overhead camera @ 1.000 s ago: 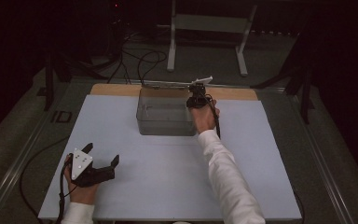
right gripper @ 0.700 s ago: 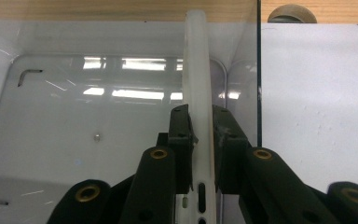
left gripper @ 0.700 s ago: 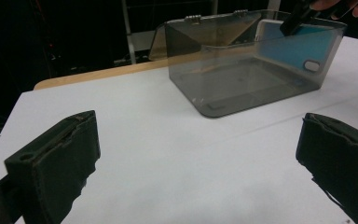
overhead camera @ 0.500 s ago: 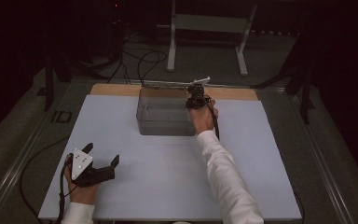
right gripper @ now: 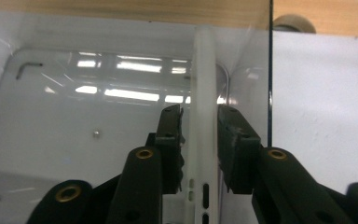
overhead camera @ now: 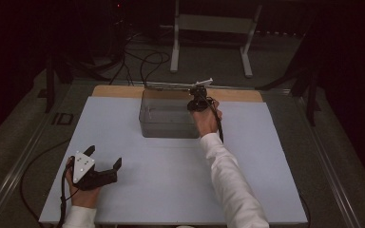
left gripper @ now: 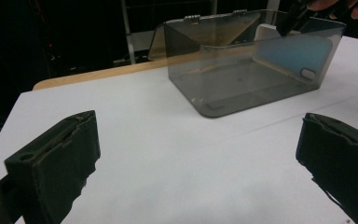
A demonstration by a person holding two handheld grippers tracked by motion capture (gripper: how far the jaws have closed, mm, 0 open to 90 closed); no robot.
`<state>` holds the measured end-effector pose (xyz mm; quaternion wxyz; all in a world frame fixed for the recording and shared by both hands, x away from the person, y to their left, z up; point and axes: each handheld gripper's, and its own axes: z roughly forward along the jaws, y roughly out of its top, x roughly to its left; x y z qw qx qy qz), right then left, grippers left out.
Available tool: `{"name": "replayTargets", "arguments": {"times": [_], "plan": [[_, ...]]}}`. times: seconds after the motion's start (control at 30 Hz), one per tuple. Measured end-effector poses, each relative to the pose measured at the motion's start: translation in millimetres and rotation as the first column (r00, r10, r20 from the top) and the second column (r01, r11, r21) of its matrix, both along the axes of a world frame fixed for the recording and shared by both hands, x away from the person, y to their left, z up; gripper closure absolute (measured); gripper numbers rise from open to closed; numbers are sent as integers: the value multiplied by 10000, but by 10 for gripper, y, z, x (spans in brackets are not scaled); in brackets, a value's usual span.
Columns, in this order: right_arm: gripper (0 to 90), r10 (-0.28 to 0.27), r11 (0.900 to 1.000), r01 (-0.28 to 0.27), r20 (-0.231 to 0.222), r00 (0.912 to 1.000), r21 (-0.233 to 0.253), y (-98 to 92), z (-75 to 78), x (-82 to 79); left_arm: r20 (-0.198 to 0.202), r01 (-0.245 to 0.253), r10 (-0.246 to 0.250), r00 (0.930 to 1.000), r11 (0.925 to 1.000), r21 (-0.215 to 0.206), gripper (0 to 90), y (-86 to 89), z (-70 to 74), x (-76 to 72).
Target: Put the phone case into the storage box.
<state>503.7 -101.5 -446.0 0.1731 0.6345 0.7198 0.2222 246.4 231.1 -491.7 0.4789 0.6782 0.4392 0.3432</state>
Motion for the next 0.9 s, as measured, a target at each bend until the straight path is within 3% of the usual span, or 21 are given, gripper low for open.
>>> {"name": "replayTargets", "arguments": {"times": [0.13, 0.33, 0.43, 0.5, 0.77, 0.9], "plan": [[679, 567, 9963, -553, 191, 9982, -663, 33, 23, -29, -1, -11, 11, 10000, 10000, -11, 5, 1, 0, 0], [641, 994, 9922, -957, 441, 9941, -793, 33, 83, -78, 7, 2, -2, 10000, 10000, -16, 5, -4, 0, 0], [605, 1274, 9869, -1182, 800, 9886, -1101, 23, 125, -106, 12, 14, -14, 10000, 10000, -9, 5, -10, -1, 2], [586, 1339, 9873, -1252, 880, 9871, -976, 8, 158, -119, 9, 18, -18, 10000, 10000, -7, 6, -13, -2, 2], [377, 1833, 9818, -1753, 1254, 9750, -724, -67, 229, -163, 16, 18, -18, 10000, 10000, -28, 6, -17, -2, 3], [273, 2134, 9754, -1998, 1701, 9621, -935, -105, 237, -208, 20, 19, -19, 10000, 10000, -31, 5, -18, -2, 4]]}}
